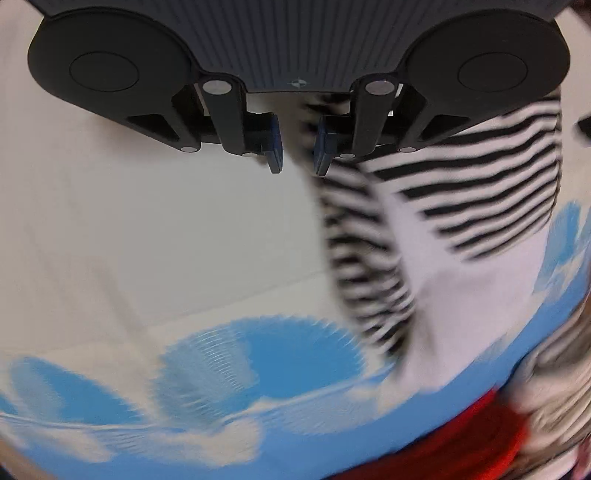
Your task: Fold small clothes
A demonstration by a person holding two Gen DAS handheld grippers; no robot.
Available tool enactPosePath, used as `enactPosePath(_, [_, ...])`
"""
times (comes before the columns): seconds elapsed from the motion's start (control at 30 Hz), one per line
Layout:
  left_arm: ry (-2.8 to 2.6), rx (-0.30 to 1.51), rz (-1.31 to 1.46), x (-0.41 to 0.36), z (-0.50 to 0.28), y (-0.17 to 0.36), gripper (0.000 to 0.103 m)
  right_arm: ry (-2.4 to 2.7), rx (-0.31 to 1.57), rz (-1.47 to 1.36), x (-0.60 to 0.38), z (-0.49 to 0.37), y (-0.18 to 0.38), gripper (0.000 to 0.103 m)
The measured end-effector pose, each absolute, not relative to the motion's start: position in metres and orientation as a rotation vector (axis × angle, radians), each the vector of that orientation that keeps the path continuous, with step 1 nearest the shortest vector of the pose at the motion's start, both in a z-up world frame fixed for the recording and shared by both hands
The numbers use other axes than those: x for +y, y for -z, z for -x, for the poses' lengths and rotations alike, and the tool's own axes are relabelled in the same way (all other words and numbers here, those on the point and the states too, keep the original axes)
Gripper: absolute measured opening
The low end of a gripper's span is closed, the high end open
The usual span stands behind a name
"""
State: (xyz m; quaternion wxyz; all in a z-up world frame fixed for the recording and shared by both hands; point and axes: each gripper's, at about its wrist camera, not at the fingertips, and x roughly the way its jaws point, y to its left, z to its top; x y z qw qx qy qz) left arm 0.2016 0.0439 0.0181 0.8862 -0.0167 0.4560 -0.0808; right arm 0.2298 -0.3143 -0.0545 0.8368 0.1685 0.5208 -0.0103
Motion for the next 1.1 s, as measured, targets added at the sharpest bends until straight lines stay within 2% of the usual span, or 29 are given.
enactPosePath(0.13, [0.154,0.809,0.012,0.029,-0.149,-0.047,0.091,-0.018,0.888,-0.359,-0.320,-0.194,-0.001,0.022])
enactPosePath(0.2, [0.163,0.768,0.025,0.019,-0.129,-0.054,0.091,-0.064,0.770,-0.301,-0.313,-0.166,-0.032,0.029])
enactPosePath(0.27, [0.170,0.736,0.027,0.008,-0.107,-0.060,0.091,-0.088,0.679,-0.261,-0.305,-0.136,-0.054,0.053])
enactPosePath(0.33, [0.186,0.712,0.016,-0.005,-0.087,-0.063,0.091,-0.107,0.614,-0.217,-0.295,-0.105,-0.071,0.058])
enactPosePath(0.5, [0.162,0.657,-0.017,-0.022,-0.040,-0.068,0.091,-0.126,0.540,-0.158,-0.275,-0.040,-0.082,0.062])
enactPosePath(0.7, [0.085,0.645,0.013,-0.025,-0.011,-0.050,0.091,-0.109,0.559,-0.149,-0.262,0.003,-0.069,0.063])
enactPosePath(0.8, [0.071,0.724,0.043,-0.025,-0.016,-0.036,0.091,-0.103,0.615,-0.133,-0.254,0.009,-0.052,0.063])
enactPosePath(1.1, [0.029,0.730,0.046,-0.021,-0.033,-0.022,0.091,-0.107,0.661,-0.090,-0.238,-0.001,-0.032,0.063])
